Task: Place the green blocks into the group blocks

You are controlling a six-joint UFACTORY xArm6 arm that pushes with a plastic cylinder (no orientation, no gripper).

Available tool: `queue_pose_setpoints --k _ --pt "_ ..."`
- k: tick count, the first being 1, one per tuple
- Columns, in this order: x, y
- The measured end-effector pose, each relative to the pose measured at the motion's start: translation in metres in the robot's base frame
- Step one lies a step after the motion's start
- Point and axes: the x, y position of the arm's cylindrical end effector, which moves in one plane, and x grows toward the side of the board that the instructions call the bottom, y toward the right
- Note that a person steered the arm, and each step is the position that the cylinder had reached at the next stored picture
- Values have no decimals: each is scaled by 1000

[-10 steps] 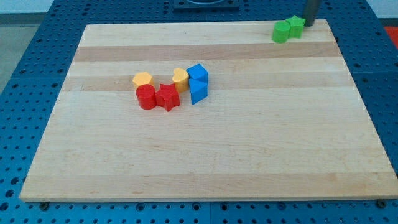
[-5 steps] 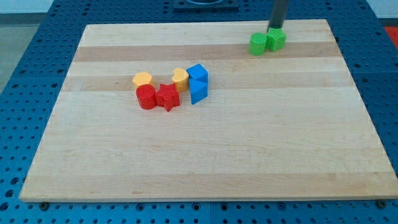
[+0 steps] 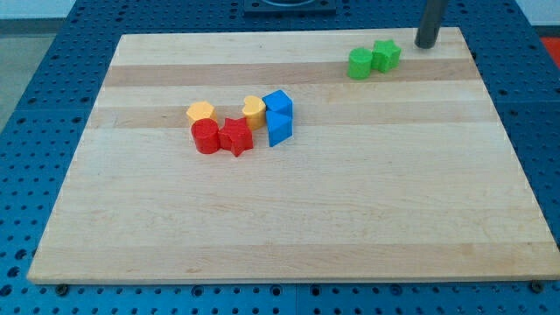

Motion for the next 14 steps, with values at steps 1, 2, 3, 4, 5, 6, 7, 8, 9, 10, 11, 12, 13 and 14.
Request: queue_pose_setpoints --k 1,2,3,4,5,6,7,8,9,10,11,12,13,14 --pt "16 -1" --pt "17 -15" --pt "17 -34" --pt "19 -46" --pt "22 -57" --pt "24 -69" --pt "32 -79" --pt "48 -79" --pt "58 -97" --pt "58 -128" --pt "58 -155" --pt "58 -171" --pt "53 -137" --pt "31 -66"
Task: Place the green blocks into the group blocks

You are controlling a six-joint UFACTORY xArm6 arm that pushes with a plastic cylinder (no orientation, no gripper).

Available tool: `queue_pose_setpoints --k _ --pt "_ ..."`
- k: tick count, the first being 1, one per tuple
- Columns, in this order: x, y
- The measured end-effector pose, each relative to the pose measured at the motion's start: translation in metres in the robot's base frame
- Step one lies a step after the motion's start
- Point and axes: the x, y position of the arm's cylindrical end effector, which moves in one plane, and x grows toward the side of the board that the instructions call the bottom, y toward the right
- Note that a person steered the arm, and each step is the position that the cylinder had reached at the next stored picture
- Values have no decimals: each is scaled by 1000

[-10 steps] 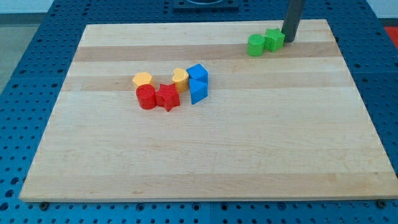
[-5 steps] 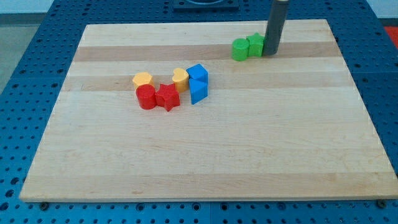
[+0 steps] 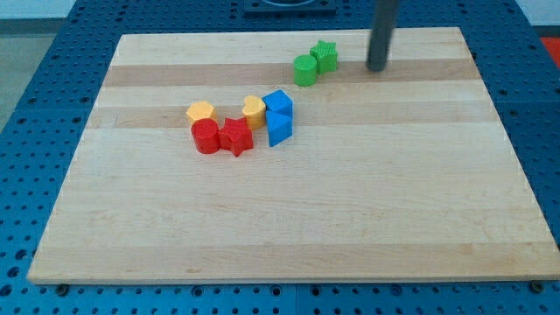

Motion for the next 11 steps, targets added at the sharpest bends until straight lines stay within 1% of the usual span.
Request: queue_pose_setpoints --k 1,4,5,6,9,11 --pt "-36 10" --pt "-40 -67" --pt "-32 -72" --pt "-11 -73" --pt "11 -133" --pt "33 -159"
